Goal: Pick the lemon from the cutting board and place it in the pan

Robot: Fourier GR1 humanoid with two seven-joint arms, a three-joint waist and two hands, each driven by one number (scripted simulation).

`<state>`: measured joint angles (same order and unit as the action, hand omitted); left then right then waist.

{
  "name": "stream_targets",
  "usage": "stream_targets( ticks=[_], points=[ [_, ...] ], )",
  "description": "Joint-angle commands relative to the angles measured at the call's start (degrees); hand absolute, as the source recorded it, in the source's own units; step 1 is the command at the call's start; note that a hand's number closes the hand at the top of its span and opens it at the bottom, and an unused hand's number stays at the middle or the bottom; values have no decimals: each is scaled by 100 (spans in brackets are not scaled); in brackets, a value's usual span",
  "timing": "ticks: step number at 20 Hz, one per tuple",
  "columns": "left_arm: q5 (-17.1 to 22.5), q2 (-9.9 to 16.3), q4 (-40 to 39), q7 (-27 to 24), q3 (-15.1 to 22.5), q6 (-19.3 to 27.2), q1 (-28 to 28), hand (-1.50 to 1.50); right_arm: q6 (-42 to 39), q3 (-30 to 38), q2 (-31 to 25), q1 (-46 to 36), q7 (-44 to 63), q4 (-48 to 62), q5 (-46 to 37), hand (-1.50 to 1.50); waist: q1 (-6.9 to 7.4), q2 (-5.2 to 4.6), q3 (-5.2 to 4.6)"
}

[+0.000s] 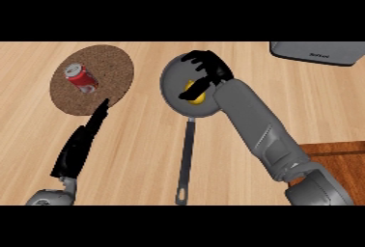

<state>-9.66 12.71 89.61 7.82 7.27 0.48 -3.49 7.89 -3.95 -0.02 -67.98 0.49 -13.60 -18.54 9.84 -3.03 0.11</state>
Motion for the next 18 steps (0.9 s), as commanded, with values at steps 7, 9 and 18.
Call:
stream_targets(
  ticks=[7, 9, 18],
  points=[
    [-2, -103, -42, 111, -25, 63, -113, 0, 1454, 965, 2, -194, -772, -180, 1039, -150, -170, 27, -1],
    [-23, 73, -102, 39, -200, 74, -58, 0, 1844, 1194, 2, -39, -1012, -173, 1202, -150, -232, 22, -1],
    [-28, -15, -65, -229, -277, 228, 415, 0, 1480, 1791, -796, 441, -2011, -23, 1565, -150, -563, 124, -3]
  ],
)
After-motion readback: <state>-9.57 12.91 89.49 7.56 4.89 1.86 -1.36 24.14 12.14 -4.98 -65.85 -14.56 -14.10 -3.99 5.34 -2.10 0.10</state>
